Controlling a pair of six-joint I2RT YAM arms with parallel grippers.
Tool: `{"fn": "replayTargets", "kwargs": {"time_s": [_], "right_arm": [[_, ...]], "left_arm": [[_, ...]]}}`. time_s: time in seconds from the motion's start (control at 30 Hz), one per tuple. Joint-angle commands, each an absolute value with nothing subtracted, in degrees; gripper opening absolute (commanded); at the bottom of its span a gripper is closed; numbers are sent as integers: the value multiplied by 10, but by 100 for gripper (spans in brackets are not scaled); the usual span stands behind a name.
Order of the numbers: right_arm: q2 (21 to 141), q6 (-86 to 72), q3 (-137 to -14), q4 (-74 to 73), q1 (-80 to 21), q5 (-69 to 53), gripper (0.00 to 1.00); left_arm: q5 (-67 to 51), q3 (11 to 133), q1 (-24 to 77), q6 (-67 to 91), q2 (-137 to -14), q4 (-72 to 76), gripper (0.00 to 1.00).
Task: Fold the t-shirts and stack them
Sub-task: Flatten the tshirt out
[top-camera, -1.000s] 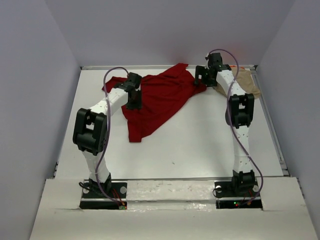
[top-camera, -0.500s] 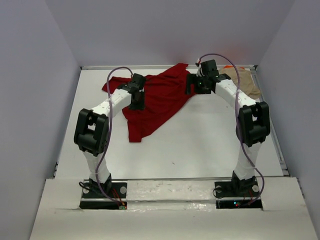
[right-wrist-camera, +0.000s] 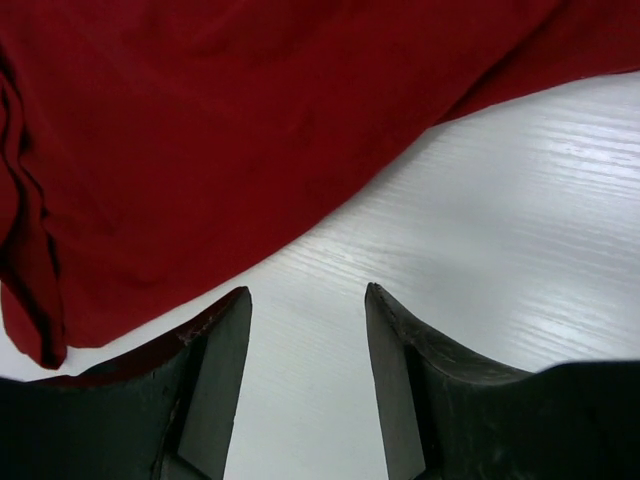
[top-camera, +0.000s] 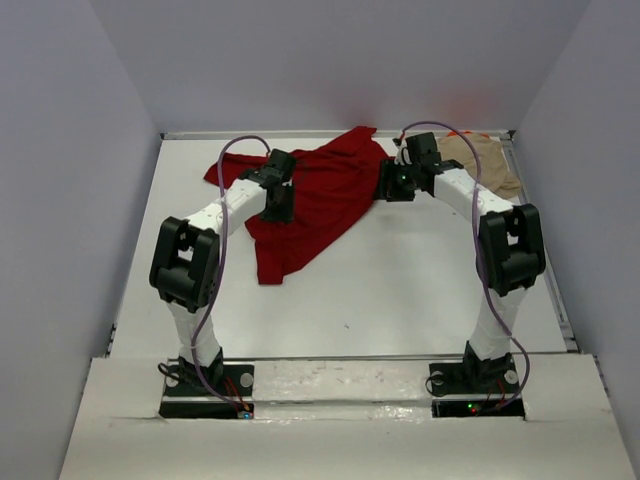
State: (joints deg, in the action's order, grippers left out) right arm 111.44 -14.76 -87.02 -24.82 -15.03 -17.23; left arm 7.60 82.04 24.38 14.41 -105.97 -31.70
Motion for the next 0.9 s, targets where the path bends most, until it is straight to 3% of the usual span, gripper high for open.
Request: {"fn": "replayTargets", "kwargs": {"time_s": [0.0,0.1,0.13,0.2,0.5,0.87], "right_arm": [[1113,-149,-862,-214,-151,-221,54],[1119,-148,-861,-216,-151,-229,56],[1121,-147,-861,-217,-151,-234,63],[1132,-142,-870,-230,-151,-247,67],[1129,-130,-894,-246,-151,-220,68],[1124,-129,-892,-246,-151,-228,68]], "left_arm": [[88,872,243,136,-1067,-337,48],[95,887,244,134,-1080,-345,48],[100,893,244,134,-1083,-349,48],[108,896,244,134,-1086,-352,48],[123,855,244,135,-1101,-367,42],[214,807,270,192,-1063,-421,45]]}}
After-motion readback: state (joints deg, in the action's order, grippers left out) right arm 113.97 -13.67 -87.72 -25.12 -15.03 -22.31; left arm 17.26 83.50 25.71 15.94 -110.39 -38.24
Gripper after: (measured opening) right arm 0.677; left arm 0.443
